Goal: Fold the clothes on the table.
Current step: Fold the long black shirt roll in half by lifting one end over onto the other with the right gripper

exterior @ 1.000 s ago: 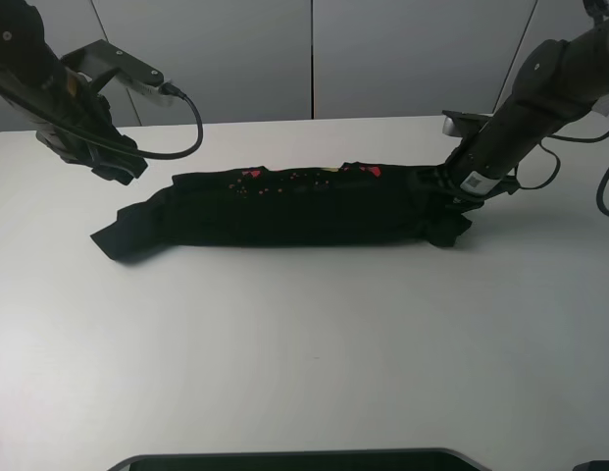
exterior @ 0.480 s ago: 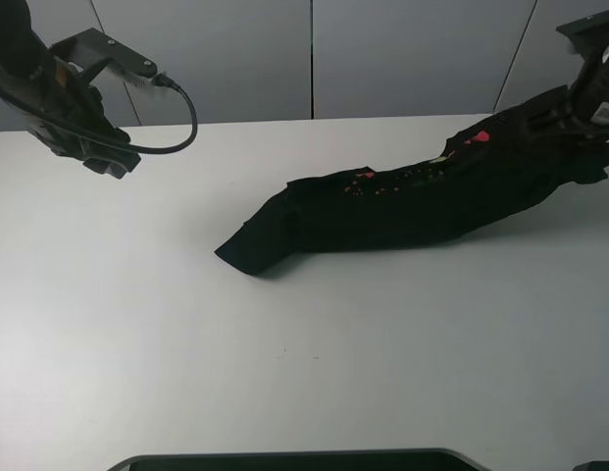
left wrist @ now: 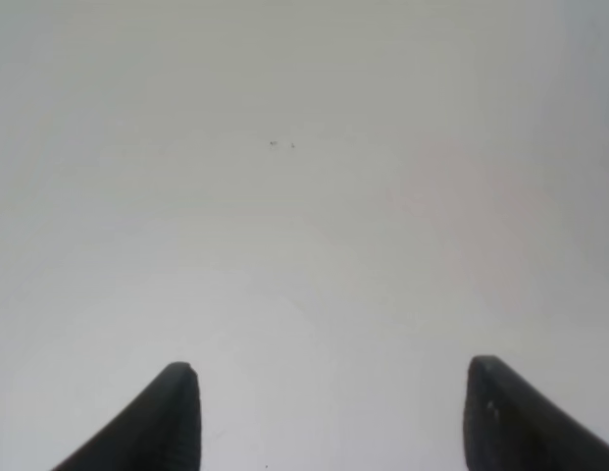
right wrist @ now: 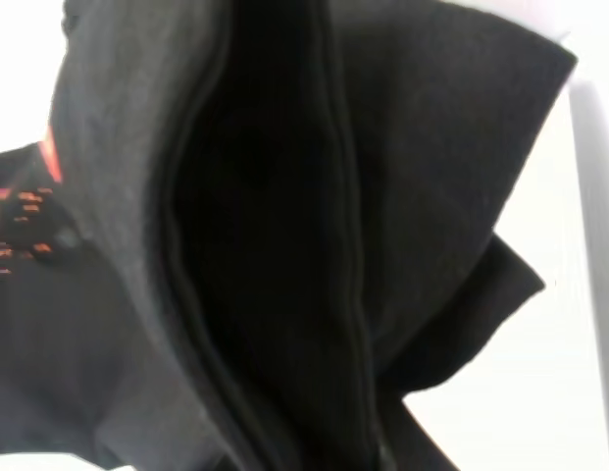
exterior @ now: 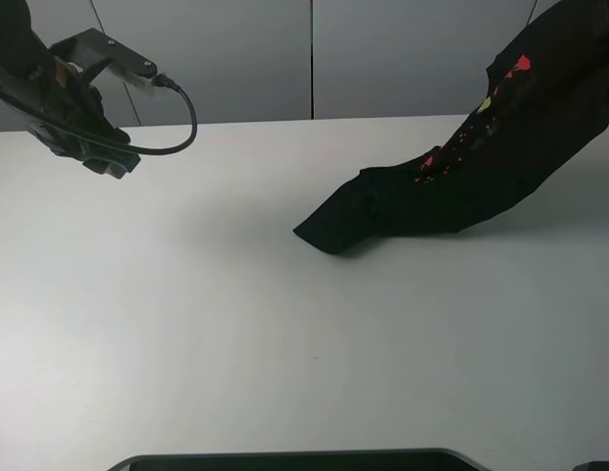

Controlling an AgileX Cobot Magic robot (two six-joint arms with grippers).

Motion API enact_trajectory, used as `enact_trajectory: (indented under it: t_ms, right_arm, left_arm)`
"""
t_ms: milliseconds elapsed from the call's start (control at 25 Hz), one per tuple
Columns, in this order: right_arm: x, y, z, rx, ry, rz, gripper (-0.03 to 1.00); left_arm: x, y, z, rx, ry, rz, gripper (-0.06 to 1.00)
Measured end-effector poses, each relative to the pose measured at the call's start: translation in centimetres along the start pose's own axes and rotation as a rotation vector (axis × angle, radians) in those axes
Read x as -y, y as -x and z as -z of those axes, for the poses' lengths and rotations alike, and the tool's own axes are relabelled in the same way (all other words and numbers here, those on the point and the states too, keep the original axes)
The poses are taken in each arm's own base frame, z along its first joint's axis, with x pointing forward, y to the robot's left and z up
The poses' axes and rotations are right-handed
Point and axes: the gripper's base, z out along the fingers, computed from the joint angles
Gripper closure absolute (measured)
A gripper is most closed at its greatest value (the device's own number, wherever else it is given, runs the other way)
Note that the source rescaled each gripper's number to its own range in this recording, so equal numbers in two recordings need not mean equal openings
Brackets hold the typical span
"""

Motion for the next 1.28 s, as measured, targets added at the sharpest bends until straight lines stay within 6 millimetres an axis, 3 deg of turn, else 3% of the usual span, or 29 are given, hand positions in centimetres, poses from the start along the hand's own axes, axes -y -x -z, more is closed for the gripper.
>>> enact_trajectory:
  t_ms: [200,400,720,1080,1280]
  right_arm:
    - [-1.1,0.1,-0.5,-0.002,0.113,-0.014,0.86]
    - [-2.6,0.3,-2.3,-0.032,0.214,-0.036,0.86]
    - [-9.3,0.4,-5.6,-0.092,0.342,0.056,0.86]
    - [-13.1,-2.1,-14.4,-0.287,0.402,0.000,0.86]
    - [-15.3,-4.2,-17.9,-0.380,0.536,-0.016,0.86]
  left_arm:
    - [0.0,0.0,0.0,0.000,0.000,0.000,0.20]
    - [0.0,0.0,0.0,0.000,0.000,0.000,0.20]
    - [0.0,0.0,0.0,0.000,0.000,0.000,0.20]
    - [0.0,-0.2,0.0,-0.019,-0.005,0.008,0.20]
    - [0.1,-0.2,0.0,-0.019,-0.010,0.015,0.20]
